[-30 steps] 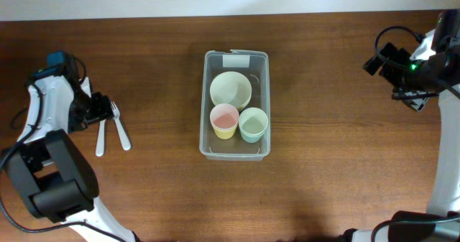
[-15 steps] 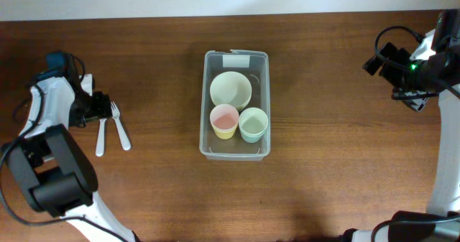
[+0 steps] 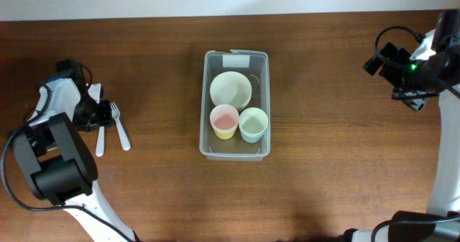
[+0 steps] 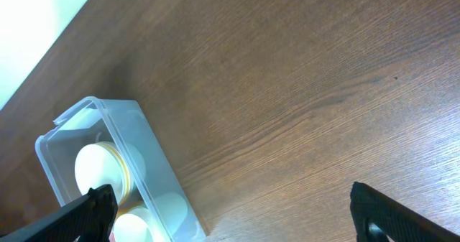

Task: Pack container
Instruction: 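Move the left gripper to the white spoon and grasp it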

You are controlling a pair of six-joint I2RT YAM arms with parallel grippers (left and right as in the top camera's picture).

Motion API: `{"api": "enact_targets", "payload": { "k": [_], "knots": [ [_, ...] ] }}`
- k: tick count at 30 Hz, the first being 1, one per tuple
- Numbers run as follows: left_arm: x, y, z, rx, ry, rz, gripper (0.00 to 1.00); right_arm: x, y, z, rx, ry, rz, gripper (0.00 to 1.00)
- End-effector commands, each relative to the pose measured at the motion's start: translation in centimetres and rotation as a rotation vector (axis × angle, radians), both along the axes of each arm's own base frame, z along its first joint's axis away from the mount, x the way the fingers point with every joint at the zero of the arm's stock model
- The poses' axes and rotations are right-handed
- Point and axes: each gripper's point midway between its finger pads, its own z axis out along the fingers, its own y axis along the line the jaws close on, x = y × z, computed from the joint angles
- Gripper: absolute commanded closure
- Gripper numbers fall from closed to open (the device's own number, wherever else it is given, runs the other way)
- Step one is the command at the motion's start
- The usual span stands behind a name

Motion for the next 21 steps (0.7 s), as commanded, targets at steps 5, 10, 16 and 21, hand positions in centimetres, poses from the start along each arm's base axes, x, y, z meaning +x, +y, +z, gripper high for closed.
{"api": "enact_targets", "payload": {
  "k": [5,10,16,21],
  "knots": [
    [-0.9,-0.2,-0.7,-0.020,0.041,0.000,0.98,0.1,-0.2,0.5,-0.011,-0.016,-0.009,0.01],
    [-1.0,-0.2,0.2,-0.021,0.040,0.043,0.99,0.1,-0.2,0.5,-0.011,-0.016,-0.009,0.01],
    [0.6,-1.4,6.9,-0.086,-0.056,0.051,0.99,0.1,-0.2,0.5,-0.011,-0.016,-0.009,0.01],
    [1.2,-5.7,13.6,-0.258,-0.178,0.010,0.99,0.1,-0.2,0.5,-0.011,-0.016,-0.009,0.01]
  ]
}}
